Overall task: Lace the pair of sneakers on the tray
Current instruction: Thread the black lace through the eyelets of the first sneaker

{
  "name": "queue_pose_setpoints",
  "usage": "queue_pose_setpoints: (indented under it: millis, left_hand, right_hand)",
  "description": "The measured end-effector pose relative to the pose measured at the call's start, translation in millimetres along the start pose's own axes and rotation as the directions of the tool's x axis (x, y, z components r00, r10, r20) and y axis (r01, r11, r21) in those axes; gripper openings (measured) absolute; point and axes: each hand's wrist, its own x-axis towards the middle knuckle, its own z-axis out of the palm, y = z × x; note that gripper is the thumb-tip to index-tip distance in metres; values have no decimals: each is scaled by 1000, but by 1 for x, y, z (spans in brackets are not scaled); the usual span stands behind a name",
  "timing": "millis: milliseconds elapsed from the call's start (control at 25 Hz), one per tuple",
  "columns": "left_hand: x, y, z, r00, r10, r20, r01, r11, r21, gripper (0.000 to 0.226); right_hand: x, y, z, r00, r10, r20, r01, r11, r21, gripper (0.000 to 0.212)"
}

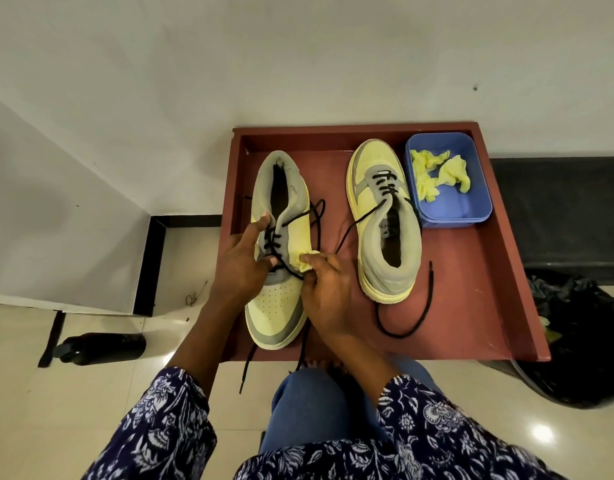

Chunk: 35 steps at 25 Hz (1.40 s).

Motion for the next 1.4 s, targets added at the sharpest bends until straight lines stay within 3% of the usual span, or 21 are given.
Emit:
queue_pose_setpoints:
  millis: [240, 400, 680, 960, 1200, 1400]
  left_hand:
    - [-1, 2, -1, 999, -20, 37, 20, 1000, 6, 67]
    - [0, 1, -3, 998, -27, 64, 28, 1000, -5, 67]
    - [0, 1, -5, 996, -42, 81, 45, 998, -39, 67]
    - [0, 2, -3, 996, -59, 69, 63, 996, -56, 66]
    - [0, 2, -4, 996, -56, 69, 61, 996, -70, 65]
    - [1, 2, -3, 994, -73, 83, 78, 995, -57, 67]
  right_hand:
    - [19, -17, -14, 945, 318, 74, -326, 937, 130, 31]
    - [59, -21, -11, 902, 414, 127, -428, 896, 119, 32]
    - [91, -33, -13, 906, 383, 180, -408, 904, 128, 33]
    - [51, -13, -8, 875, 411, 258, -442, 894, 76, 40]
    - [4, -10, -15, 907, 354, 229, -354, 934, -45, 34]
    - [17, -15, -9, 883, 429, 190, -446, 893, 57, 30]
